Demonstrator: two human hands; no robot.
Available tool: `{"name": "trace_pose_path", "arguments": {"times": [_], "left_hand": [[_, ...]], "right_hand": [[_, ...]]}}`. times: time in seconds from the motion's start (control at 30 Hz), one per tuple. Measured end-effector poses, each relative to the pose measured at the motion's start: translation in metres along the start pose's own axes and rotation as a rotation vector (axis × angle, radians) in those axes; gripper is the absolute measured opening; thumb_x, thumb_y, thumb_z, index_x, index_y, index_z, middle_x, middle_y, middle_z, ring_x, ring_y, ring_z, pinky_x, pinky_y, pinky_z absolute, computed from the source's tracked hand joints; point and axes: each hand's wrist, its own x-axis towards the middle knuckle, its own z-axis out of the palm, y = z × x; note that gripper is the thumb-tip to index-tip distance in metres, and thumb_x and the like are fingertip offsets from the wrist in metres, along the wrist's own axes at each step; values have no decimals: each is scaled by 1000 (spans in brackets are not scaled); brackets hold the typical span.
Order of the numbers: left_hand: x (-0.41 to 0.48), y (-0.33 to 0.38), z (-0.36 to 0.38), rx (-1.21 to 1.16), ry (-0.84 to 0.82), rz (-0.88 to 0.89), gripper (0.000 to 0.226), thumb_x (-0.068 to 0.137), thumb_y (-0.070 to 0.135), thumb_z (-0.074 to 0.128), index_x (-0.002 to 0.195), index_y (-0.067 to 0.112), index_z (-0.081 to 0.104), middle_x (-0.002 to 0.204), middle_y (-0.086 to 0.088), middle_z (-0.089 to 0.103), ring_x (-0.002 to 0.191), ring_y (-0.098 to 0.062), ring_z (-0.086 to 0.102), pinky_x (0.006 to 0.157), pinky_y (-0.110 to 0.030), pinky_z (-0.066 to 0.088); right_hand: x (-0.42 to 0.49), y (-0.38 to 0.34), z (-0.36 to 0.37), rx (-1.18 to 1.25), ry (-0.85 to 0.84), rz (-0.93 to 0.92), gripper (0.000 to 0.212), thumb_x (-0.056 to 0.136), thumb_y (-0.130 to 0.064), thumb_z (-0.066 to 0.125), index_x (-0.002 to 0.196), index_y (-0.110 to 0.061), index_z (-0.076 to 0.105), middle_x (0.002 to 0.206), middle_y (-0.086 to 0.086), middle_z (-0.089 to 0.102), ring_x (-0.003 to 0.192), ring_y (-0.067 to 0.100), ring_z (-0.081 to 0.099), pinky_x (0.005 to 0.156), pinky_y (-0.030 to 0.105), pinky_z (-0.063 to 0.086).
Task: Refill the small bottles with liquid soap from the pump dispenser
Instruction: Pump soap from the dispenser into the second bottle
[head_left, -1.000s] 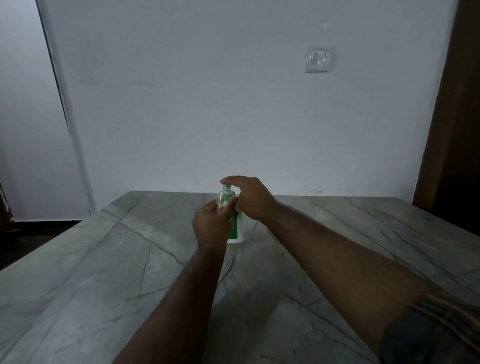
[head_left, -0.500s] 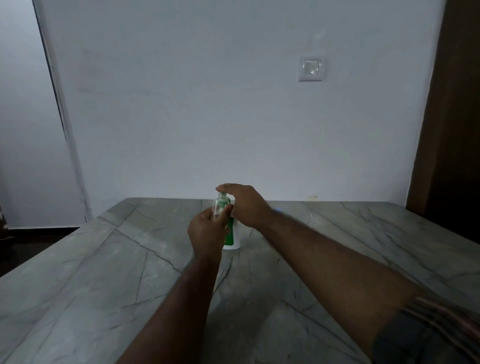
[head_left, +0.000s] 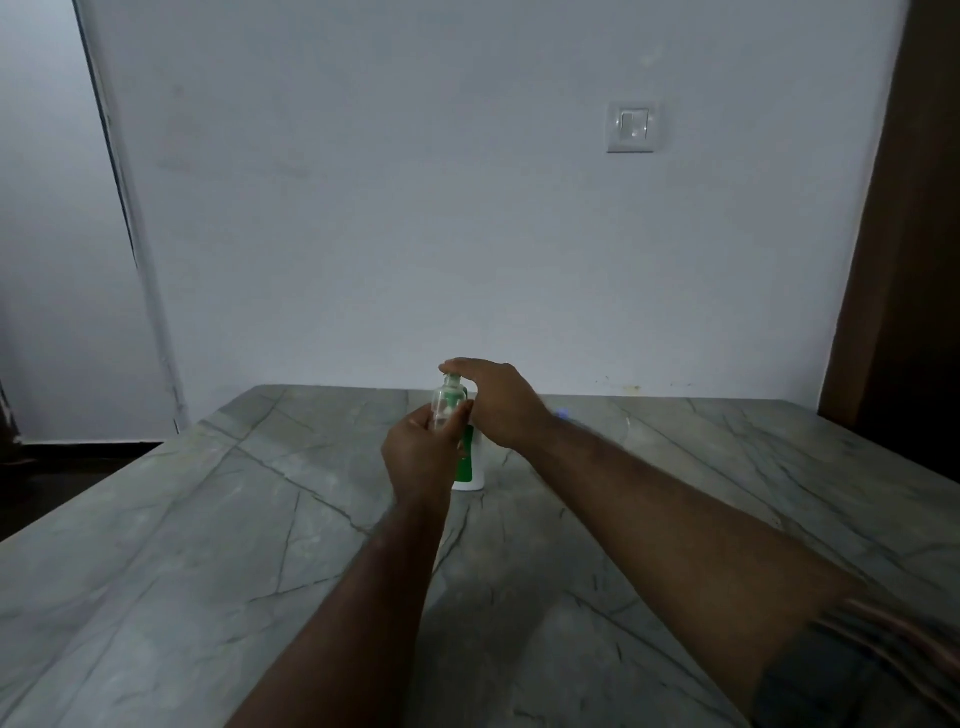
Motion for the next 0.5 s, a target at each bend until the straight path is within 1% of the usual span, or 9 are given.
{"name": "trace_pose_path", "arguments": {"times": [0.1,0.2,0.27,0.4,0.5], "left_hand": [[-3,-2,1,16,-16,-2,30,86,44,73,92,15,77,72,7,71,69,-13,72,69,-38,62],[-2,-3,1,19,-20,-1,23,86,43,73,85,20,76,68,11,69,67,-12,71,67,-37,62],[-1,-1,0,18,-5,4,26,86,43,73,90,18,77,67,12,67,67,-11,71,66,-34,61],[0,-1,1,2,3,5,28,85,43,74,92,16,77,73,6,72,68,-11,72,65,-32,60],[-1,-3,3,31,-8,19,30,86,43,73,92,14,78,67,12,67,65,-7,69,62,-27,57]], "right_hand": [[-3,4,7,12,16,7,56,83,6,54,134,-17,54,141,3,54,131,19,48,109,30,37],[-1,3,4,-9,-14,-7,55,84,4,56,135,-16,54,142,4,53,132,20,47,113,35,37],[1,0,-2,-20,-28,-22,57,81,4,57,134,-15,54,142,4,53,133,20,46,114,37,36],[2,0,-3,7,-14,-25,57,80,5,58,134,-14,55,141,5,54,132,21,47,113,38,37],[-3,4,4,48,27,-10,58,79,9,53,133,-13,55,139,5,56,130,20,49,112,33,38]]}}
